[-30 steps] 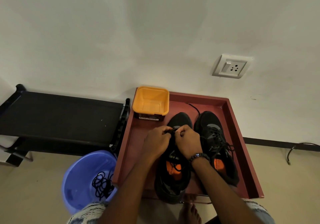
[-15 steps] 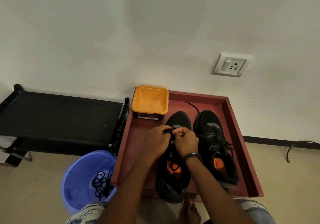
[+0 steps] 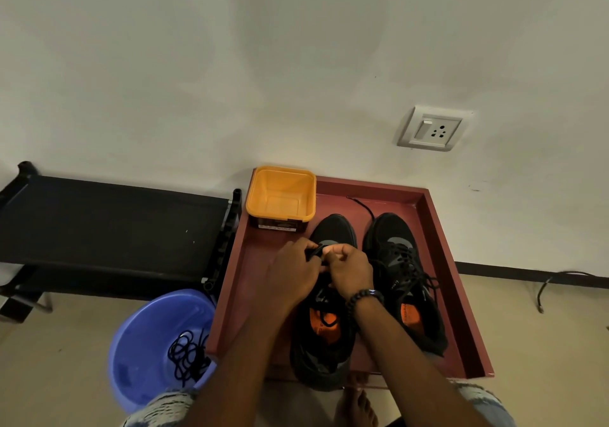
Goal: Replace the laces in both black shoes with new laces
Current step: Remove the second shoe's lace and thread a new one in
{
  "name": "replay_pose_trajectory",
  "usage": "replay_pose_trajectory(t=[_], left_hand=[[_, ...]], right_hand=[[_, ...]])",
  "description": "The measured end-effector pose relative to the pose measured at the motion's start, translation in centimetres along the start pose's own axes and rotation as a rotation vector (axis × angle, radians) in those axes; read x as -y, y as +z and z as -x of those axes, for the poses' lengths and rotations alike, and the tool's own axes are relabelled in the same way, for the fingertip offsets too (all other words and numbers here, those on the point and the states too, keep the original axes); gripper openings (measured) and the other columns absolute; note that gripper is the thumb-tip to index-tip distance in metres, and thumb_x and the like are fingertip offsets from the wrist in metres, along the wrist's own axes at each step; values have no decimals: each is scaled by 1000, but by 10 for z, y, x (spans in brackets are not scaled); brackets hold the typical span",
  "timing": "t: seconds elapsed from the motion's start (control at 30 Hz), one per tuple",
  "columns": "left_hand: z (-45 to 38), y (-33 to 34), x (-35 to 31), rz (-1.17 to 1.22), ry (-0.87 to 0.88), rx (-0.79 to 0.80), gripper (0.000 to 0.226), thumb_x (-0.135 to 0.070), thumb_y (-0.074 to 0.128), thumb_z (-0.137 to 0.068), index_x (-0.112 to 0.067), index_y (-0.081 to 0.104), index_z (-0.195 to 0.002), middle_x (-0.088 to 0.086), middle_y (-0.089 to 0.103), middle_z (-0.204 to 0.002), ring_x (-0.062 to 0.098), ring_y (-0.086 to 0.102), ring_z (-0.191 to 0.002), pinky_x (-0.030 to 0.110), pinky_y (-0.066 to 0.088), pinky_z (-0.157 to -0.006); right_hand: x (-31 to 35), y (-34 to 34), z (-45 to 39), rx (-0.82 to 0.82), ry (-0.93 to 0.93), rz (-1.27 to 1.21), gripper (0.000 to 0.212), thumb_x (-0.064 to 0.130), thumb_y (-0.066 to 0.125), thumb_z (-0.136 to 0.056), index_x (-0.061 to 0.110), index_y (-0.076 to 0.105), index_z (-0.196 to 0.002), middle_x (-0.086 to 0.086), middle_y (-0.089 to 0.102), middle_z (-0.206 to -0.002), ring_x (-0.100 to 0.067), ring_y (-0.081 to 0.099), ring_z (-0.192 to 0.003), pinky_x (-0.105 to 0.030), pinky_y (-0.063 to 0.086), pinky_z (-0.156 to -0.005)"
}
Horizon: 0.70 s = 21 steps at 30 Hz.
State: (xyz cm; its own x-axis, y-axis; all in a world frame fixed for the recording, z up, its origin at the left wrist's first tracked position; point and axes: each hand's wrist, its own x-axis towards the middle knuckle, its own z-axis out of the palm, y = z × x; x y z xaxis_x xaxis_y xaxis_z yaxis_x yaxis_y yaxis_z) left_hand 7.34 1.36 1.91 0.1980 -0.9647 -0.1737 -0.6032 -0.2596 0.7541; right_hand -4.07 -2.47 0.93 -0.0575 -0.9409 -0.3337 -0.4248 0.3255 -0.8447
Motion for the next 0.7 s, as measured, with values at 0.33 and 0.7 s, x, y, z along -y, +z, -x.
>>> replay_pose_trajectory(t=[0.33,0.7], left_hand=[[-13,10,-29,-369,102,-117,18,-23,57,-97,-13,62,-110,7,60,-109,27,64,-100,39,53,-81],[-27,16,-32,-381,131,-131,15,-22,58,-93,-11,65,-101,7,66,-97,26,66,-91,31,48,-68]], right_hand=[[-6,-12,4,-87,-199,242,13,17,58,-96,16,70,-91,4,70,-84,-6,65,-71,-11,49,-62],[-13,-24,-13,-52,-198,301,12,13,65,-92,15,72,-82,1,71,-80,-12,69,-69,-36,62,-64]])
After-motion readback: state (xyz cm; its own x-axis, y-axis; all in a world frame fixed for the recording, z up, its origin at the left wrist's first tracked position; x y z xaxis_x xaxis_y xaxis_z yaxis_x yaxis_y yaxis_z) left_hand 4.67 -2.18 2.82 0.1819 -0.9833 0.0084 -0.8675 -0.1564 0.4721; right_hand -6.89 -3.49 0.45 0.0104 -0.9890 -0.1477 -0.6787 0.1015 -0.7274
